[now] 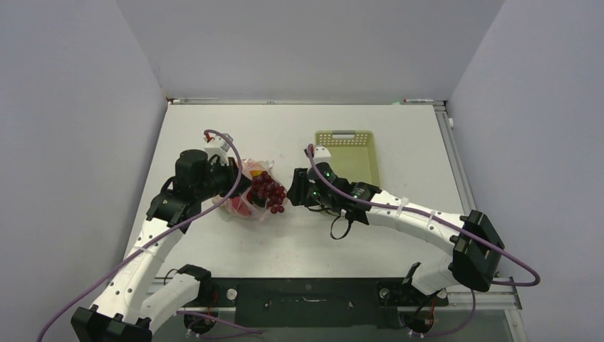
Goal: Place the food in the zip-top bag and seal the zipper
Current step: Adjust the zipper food storage bag at the center of the board.
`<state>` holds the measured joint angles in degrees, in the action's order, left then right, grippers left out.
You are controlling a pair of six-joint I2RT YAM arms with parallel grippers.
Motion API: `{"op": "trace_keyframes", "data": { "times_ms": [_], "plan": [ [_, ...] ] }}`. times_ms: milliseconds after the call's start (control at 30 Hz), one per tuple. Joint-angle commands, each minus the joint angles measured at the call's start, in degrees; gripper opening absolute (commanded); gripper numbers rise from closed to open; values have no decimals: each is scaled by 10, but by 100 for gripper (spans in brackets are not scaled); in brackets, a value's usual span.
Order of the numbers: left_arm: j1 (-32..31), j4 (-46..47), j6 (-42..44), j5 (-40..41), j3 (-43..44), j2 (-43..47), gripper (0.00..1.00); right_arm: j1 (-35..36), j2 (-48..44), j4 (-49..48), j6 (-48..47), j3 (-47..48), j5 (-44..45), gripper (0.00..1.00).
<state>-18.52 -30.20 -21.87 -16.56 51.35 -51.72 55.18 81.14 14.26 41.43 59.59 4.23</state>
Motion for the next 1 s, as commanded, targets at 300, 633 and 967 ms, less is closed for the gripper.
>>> {"op": "trace_keyframes", "data": {
  "times_ms": [300, 633, 967],
  "plan": [
    [5, 34, -1, -8, 4, 4, 0, 1, 39, -71, 17, -4, -17, 36],
    [5, 34, -2, -8, 4, 4, 0, 2, 55, -98, 30, -20, -27, 30],
    [5, 35, -2, -10, 4, 4, 0, 2, 83, -137, 43, -27, -29, 29]
  ]
}}
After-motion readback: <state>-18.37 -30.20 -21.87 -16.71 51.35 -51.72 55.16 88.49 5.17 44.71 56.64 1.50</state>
